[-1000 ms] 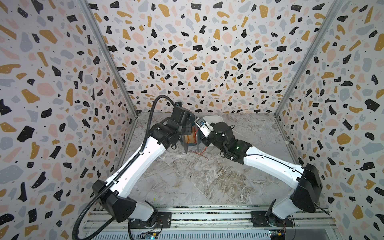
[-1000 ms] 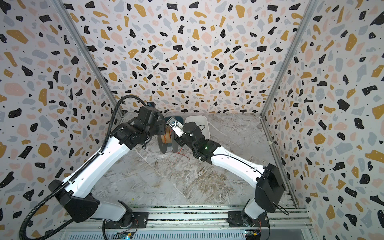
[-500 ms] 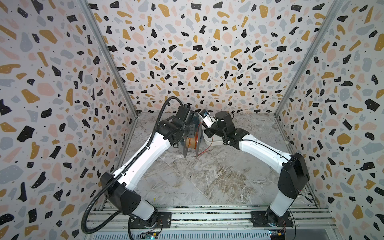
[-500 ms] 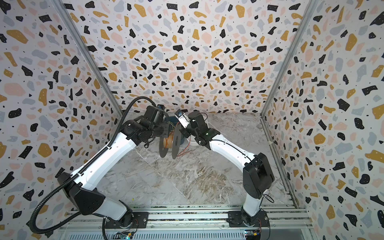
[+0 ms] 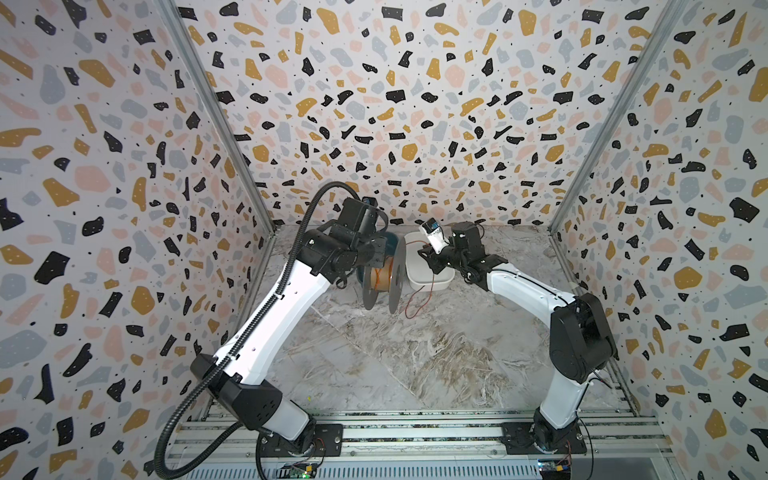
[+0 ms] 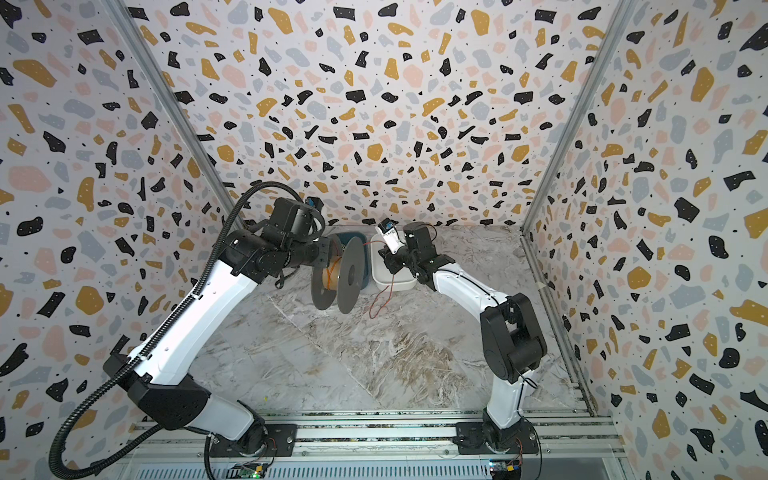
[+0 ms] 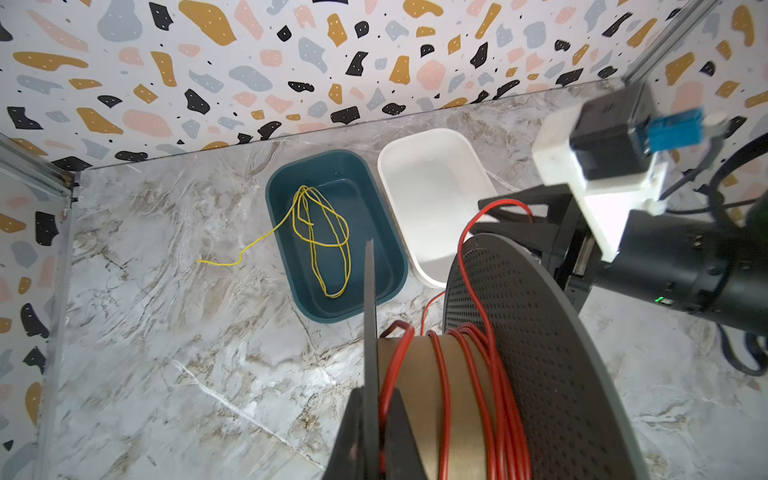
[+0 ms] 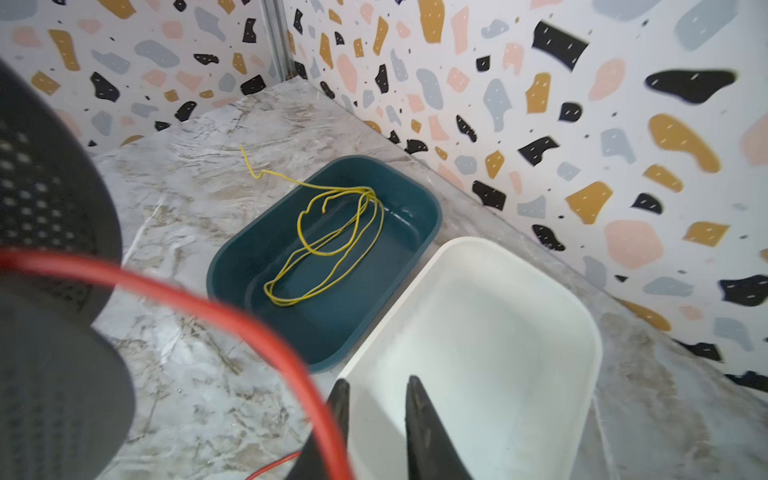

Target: Wrap the cables

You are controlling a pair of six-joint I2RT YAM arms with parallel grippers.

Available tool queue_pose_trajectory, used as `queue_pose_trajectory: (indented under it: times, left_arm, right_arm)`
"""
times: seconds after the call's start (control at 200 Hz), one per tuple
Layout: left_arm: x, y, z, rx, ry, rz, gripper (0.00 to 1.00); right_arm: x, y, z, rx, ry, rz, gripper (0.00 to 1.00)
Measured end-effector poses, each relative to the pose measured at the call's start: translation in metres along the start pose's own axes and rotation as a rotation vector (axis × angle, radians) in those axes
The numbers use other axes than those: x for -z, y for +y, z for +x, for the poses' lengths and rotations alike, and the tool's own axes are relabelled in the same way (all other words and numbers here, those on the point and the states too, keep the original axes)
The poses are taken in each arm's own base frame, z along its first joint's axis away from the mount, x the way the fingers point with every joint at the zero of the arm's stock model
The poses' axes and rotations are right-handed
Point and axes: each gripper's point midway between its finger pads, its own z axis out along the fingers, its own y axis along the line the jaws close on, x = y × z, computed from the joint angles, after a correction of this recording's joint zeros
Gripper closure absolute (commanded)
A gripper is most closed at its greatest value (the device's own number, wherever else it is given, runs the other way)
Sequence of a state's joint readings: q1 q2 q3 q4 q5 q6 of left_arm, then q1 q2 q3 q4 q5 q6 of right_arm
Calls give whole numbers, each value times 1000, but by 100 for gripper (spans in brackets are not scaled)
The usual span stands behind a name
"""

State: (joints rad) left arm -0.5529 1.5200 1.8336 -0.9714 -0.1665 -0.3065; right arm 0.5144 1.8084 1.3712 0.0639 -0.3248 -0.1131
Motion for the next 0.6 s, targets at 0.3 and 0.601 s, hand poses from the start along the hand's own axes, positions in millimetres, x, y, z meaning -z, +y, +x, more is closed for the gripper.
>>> queue_pose_trajectory:
  times: [0.3,0.601]
  left_arm:
    - [2,8,-1,53,18,55,100]
    - [25,3,-11,121,-33,141,100]
  right_arm:
    - [-1,39,42,-92,-11,-233,65]
    - [13,74,71,-184,-16,-361,55]
